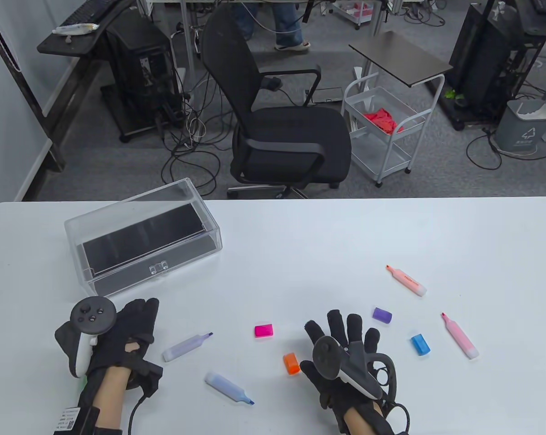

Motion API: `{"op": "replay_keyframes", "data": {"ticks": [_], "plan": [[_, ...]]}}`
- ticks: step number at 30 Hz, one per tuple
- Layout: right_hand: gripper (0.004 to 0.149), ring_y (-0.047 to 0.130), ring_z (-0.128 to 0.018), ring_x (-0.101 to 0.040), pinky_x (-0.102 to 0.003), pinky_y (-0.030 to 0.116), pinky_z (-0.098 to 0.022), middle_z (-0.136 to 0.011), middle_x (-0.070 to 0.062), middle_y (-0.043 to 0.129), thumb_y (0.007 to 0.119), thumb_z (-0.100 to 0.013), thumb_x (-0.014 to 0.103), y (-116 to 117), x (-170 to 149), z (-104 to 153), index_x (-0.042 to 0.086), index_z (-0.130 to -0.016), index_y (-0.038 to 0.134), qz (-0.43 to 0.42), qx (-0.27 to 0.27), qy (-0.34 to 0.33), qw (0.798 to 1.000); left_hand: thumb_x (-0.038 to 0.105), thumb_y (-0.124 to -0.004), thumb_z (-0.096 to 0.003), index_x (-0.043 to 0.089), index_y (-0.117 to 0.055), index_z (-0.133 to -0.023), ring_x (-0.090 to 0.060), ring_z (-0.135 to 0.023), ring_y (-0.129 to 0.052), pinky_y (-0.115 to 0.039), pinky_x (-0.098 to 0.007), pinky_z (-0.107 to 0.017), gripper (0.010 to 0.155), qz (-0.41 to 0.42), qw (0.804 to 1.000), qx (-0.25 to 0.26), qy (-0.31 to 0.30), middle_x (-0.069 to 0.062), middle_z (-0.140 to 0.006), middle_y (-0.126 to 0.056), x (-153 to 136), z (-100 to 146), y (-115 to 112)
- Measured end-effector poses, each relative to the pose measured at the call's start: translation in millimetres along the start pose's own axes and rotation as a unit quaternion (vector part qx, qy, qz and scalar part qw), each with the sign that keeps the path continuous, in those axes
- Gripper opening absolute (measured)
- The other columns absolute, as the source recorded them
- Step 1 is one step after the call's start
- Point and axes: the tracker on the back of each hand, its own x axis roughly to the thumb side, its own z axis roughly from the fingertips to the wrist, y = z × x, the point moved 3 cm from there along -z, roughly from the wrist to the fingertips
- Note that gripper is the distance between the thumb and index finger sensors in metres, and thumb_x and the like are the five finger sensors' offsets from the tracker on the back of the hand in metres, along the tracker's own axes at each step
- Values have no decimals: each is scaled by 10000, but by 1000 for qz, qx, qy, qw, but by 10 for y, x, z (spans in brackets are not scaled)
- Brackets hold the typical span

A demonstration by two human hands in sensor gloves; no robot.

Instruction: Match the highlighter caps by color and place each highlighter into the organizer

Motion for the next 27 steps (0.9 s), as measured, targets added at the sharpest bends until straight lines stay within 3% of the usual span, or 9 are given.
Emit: {"op": "replay_keyframes", "data": {"ticks": [5,12,18,27], "plan": [[768,32,-1016,-427,-741,97,-646,-1140,-46,73,688,-406,598,-3,-11,13,440,-1029,267,-5,0,11,1000,672,-676,-491,153,-782,-950,-204,-456,-1155,-969,-367,-375,701,73,994,-37,79,34,-693,-1019,-155,-336,-59],[766,37,-1017,-425,-740,100,-646,-1141,-46,74,689,-406,596,-18,11,20,438,-1028,271,2,-8,19,1000,651,-698,-496,141,-797,-930,-169,-406,-1172,-986,-336,-343,677,128,984,-36,118,56,-657,-1033,-208,-689,-134],[765,38,-1017,-424,-740,98,-646,-1141,-47,78,690,-406,594,3,-72,1,437,-1028,273,-1,-3,37,999,646,-701,-510,145,-806,-917,-119,-377,-1182,-1006,-297,-311,654,84,987,-25,134,92,-634,-1038,-120,-863,-212],[763,42,-1019,-422,-741,94,-644,-1142,-47,88,691,-406,592,8,-144,-5,436,-1028,278,-1,-3,51,999,637,-672,-548,147,-788,-928,-58,-388,-1184,-1019,-244,-331,631,61,986,-50,149,137,-641,-1024,-89,-1080,-407]]}}
